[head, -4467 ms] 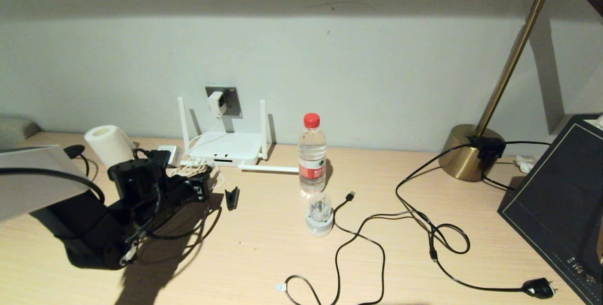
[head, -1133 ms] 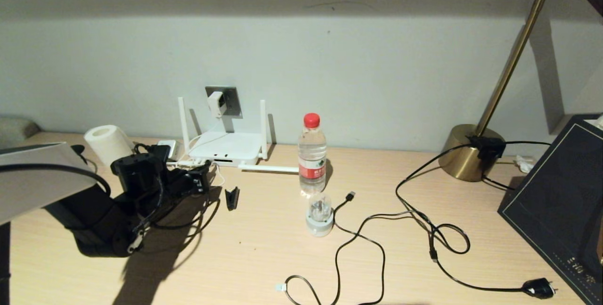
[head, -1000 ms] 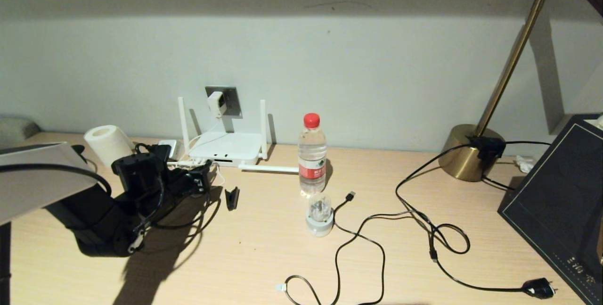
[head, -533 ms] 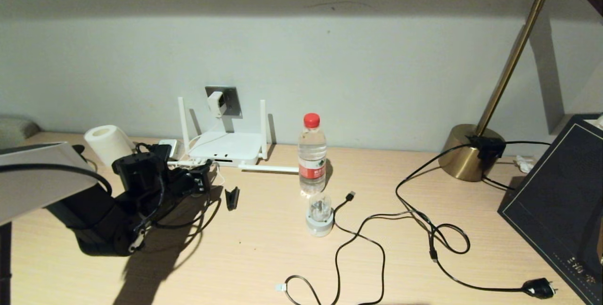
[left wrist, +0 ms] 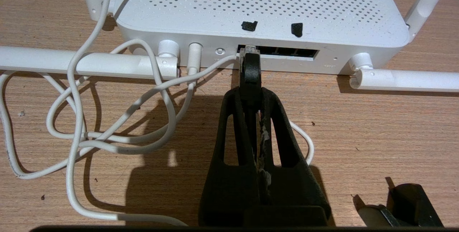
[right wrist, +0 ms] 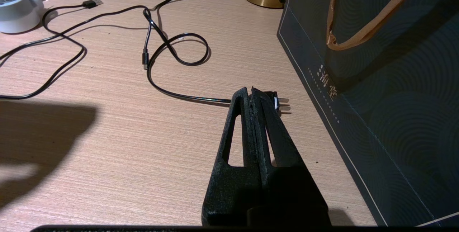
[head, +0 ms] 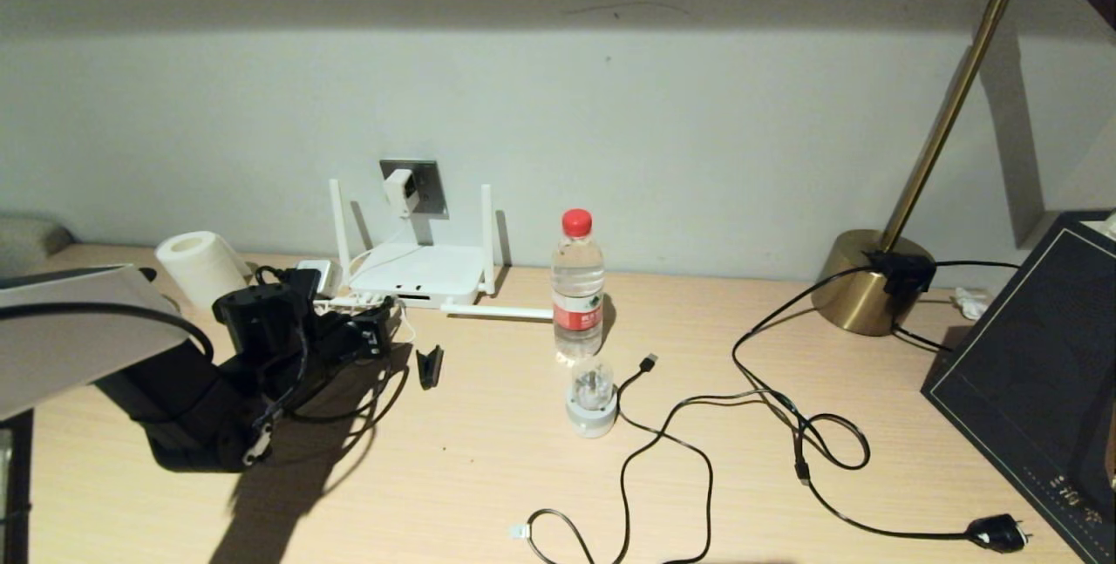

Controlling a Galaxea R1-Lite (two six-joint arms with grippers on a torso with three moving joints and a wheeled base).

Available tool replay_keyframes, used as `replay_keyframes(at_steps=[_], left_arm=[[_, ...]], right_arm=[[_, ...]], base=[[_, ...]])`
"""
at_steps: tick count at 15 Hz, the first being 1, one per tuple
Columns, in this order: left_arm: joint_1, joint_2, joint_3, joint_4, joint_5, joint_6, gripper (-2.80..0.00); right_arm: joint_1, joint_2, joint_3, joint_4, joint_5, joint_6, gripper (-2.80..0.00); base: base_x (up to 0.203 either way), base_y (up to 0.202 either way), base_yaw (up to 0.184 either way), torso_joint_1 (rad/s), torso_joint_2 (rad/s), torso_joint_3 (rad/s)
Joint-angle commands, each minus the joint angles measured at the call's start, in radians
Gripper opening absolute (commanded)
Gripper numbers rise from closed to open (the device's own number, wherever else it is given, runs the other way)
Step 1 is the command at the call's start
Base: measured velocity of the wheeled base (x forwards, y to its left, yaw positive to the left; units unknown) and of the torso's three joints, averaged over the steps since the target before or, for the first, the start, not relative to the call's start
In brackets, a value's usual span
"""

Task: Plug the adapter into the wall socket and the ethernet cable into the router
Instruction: Align cable and router interface

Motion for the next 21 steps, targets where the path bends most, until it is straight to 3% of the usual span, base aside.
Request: replay_keyframes(at_steps=[1, 21], left_arm=[[0.000, 0.007, -0.004, -0.007, 0.000, 0.000, -2.80], [-0.001, 0.025, -0.027, -0.007, 0.001, -0.001, -2.80]], right_arm=[[0.000, 0.001, 0.000, 0.001, 0.001, -0.001, -2.80], [0.000, 0.001, 0.000, 0.001, 0.001, -0.001, -2.80]], base=[[0.000, 0.000, 0.000, 0.000, 0.00, 0.000], [0.000, 0.000, 0.000, 0.000, 0.00, 0.000]])
